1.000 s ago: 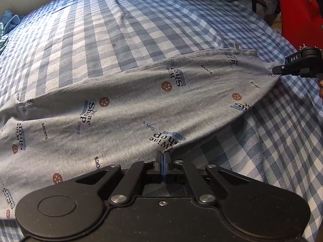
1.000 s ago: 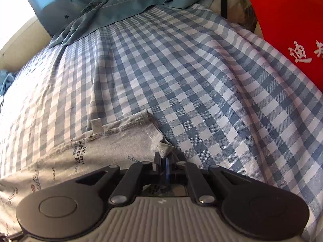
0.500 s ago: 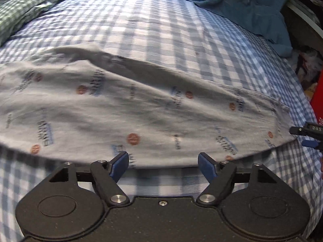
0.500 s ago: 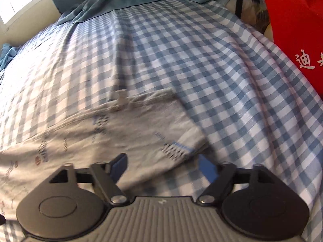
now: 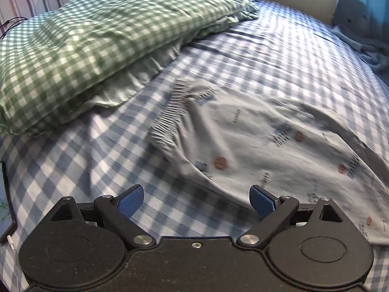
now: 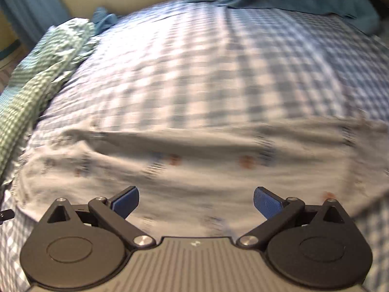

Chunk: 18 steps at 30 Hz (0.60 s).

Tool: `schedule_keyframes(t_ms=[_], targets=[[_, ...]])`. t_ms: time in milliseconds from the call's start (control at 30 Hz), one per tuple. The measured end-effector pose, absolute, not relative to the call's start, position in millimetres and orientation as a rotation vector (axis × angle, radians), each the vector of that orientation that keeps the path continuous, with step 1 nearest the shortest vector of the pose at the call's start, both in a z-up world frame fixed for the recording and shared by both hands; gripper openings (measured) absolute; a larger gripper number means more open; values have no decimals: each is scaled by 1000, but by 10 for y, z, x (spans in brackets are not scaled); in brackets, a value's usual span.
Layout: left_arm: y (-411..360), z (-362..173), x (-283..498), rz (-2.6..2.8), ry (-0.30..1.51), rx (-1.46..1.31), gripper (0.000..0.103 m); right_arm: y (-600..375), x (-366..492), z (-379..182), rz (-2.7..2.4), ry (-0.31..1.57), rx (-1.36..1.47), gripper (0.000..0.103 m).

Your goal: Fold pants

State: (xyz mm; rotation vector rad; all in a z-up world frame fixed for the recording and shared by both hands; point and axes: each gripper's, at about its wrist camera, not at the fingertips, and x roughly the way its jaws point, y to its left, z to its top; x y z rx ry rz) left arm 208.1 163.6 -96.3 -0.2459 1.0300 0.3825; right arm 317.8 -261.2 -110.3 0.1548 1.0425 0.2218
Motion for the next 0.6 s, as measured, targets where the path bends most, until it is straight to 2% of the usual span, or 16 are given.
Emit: schedule_keyframes(t_ms=[400,467,600], targets=[[2351,-1259,2787,351,1040,-228,100,-1073,4255,-1255,375,1105,112,101],[2390,-1332,2943,339,1048,-220,100,-952,4449,-1340,366,1123,127,96],[2451,-1484,3229,328,1064,-198,100,-808,4708,-1511,333,1158,124,72]])
